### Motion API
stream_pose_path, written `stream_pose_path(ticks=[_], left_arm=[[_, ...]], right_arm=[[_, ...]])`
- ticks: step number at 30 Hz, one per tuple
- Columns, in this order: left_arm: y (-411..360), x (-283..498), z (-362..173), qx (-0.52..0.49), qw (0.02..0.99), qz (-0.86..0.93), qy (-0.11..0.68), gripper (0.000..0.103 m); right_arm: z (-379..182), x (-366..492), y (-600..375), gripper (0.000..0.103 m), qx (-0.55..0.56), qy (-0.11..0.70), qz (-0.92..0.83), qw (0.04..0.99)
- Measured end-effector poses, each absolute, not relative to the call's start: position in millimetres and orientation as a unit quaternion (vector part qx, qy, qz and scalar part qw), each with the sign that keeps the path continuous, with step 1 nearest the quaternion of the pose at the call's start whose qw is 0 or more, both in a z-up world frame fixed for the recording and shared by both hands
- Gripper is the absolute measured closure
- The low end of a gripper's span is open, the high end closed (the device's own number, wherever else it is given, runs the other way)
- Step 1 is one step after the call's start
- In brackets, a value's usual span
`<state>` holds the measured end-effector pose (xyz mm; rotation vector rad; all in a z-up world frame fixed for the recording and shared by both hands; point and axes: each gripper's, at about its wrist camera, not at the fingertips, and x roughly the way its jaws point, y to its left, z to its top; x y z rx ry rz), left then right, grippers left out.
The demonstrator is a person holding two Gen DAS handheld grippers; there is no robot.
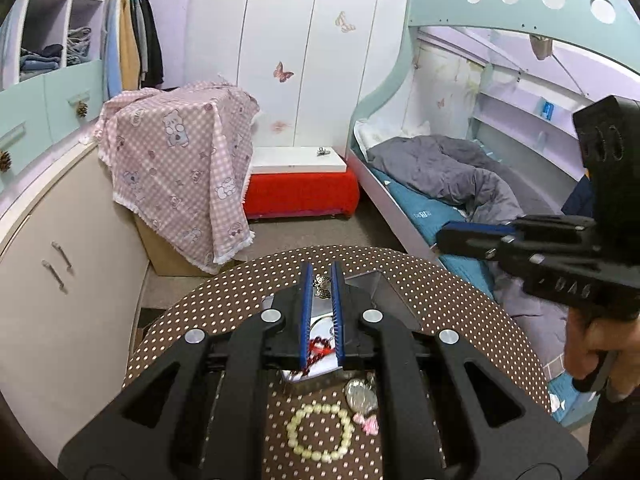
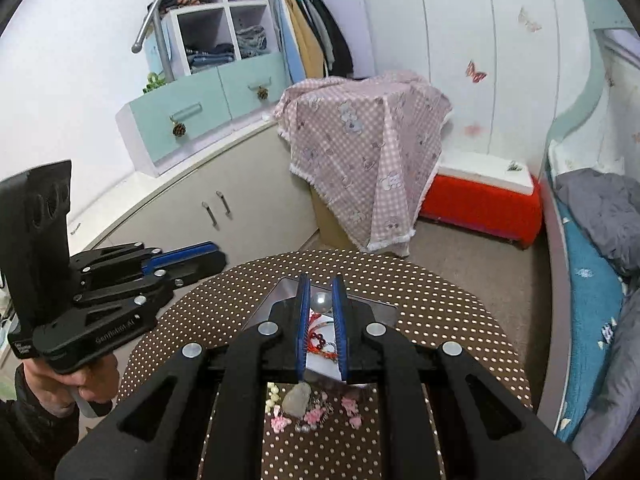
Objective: Organize jewelry
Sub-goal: 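Drop the gold charm into the box with the left tool while the right tool drops its charm in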
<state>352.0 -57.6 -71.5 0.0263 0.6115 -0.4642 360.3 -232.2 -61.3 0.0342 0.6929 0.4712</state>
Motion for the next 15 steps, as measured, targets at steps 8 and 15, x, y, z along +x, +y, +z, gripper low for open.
stream_pose_path(ticks=[8, 15], left_arm=[[-58.9, 385.2, -86.1, 0.009, 0.919, -0.204, 0.338, 0.071], [-31.3, 370.9, -72.7, -0.016, 0.944, -0.143, 0.298, 0.01]], right_arm=[[-86.0, 396.1, -234.5, 0.043, 0.056, 0.373, 0.209, 0.902], [-81.5, 391.4, -257.7, 0.007, 0.091, 0.357, 0.178, 0.913]])
